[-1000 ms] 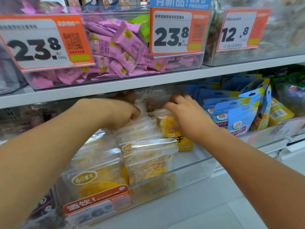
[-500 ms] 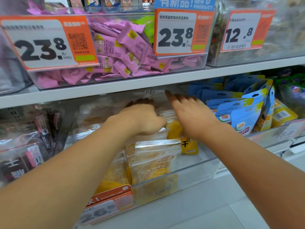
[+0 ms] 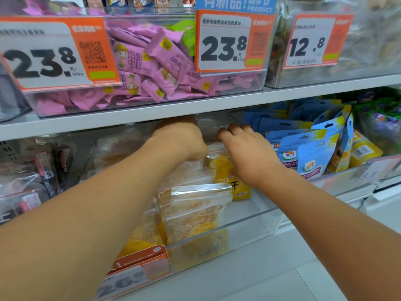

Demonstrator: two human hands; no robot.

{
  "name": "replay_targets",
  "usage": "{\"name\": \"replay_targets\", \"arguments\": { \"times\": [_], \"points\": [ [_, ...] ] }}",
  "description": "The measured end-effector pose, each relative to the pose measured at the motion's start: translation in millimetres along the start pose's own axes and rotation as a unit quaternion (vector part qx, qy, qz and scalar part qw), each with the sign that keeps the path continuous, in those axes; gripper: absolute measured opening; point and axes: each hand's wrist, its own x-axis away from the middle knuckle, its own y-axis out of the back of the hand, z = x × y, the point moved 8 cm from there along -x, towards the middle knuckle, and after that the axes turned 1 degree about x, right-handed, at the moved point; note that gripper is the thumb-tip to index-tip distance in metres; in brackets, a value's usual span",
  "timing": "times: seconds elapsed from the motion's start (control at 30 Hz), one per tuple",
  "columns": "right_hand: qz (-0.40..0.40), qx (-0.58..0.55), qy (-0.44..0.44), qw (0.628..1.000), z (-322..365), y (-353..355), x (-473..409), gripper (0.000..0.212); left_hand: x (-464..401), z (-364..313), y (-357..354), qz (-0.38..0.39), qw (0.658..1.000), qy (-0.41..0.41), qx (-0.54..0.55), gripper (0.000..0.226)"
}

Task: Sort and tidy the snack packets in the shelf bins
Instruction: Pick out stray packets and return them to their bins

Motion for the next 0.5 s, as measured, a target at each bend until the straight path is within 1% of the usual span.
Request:
{"name": "replay_targets", "arguments": {
  "times": [0.1,0.2,0.27,0.33,0.43,0.5],
  "points": [
    [-0.001,0.012,-0.006,1.0,-0.2,-2.0,0.8,0.083,-4.8,6.3,-4.9,0.01,0.999,-0.009,0.029,0.036],
    [0.007,0.022,-0.012,1.0,-2.9,-3.4,1.2,0.088,-12.9,16.9,-8.1,0.003,0.999,-0.022,0.036,0.026],
    [0.012,0.022,-0.012,1.0,-3.8,-4.4,1.6,0.087,-18.2,21.0,-12.1,0.005,0.999,-0.023,0.037,0.025],
    [0.013,0.018,-0.016,1.0,-3.9,-5.0,2.7,0.086,-21.8,22.1,-12.2,-0.013,0.998,-0.014,0.052,0.024],
    [0.003,0.008,-0.026,1.0,-4.1,-3.3,4.0,0.088,-24.8,15.9,-9.9,-0.049,0.992,-0.036,0.112,0.016],
    [-0.004,0.003,-0.027,1.0,-3.3,-2.4,3.4,0.088,-24.0,9.7,-9.0,-0.079,0.978,-0.063,0.181,0.02]
  ]
}}
